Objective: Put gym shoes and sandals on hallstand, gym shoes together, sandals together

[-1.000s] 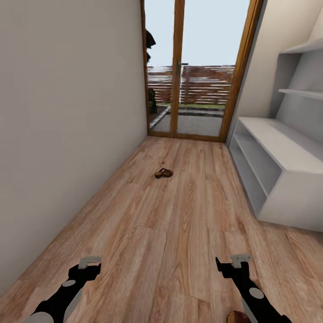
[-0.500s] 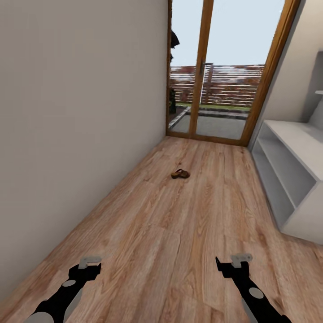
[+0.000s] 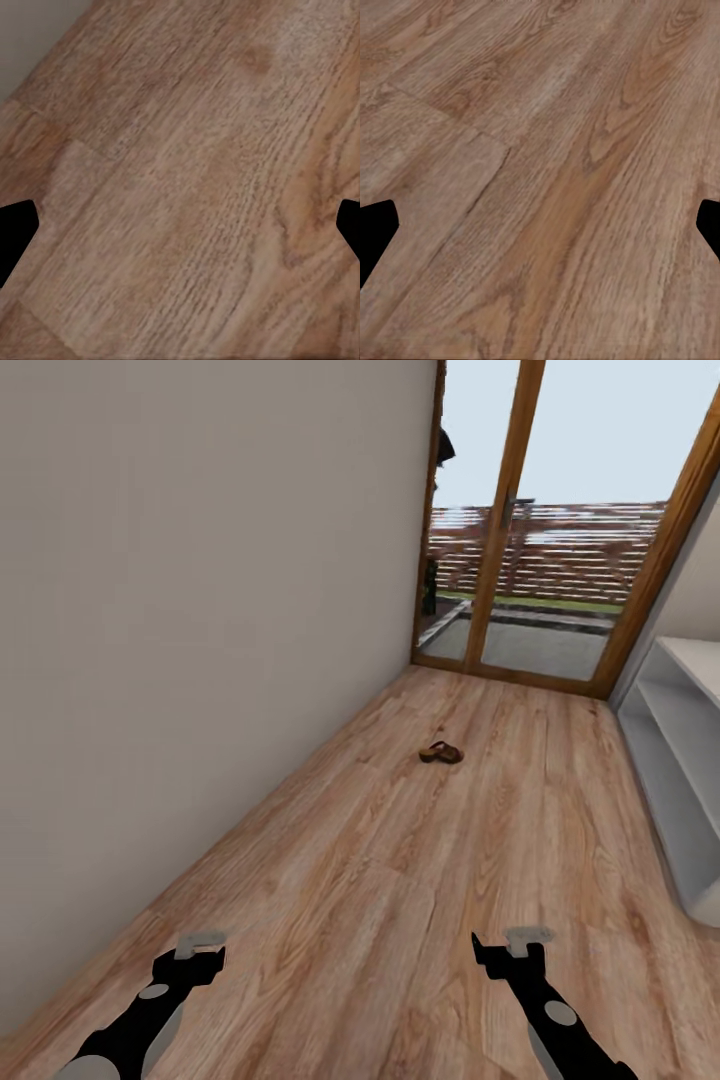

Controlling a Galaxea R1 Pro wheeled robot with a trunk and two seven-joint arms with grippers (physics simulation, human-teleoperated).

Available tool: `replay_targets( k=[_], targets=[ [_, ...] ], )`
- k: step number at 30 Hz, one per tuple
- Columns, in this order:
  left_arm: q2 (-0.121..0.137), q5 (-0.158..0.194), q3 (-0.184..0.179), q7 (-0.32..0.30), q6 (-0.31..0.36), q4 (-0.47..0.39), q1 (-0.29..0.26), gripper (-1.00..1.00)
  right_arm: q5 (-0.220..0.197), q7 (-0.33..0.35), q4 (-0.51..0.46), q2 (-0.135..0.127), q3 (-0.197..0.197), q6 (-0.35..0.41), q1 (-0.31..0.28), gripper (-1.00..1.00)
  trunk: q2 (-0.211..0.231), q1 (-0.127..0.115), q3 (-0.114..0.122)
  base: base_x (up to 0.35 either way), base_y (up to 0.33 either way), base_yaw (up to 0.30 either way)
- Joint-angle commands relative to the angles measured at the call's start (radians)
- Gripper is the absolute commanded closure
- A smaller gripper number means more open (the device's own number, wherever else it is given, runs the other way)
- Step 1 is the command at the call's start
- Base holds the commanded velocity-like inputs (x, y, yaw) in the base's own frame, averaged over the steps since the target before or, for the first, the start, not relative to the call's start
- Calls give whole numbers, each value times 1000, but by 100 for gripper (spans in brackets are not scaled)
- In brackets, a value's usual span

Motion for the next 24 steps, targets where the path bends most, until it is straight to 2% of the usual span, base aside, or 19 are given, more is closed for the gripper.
replay_targets(
  k=[1,15,24],
  targets=[
    [0,1,2,1,-4,1,-1,-100,-1,0,1,-1,3,-3,0,-100,0,0,-1,0,0,279],
    [-2,3,2,1,-4,1,-1,-100,-1,1,3,1,3,-2,0,-100,0,0,-2,0,0,279],
    [-2,40,2,1,-5,1,-1,-100,-2,5,2,9,4,-1,0,-100,0,0,-6,0,0,279]
  ],
)
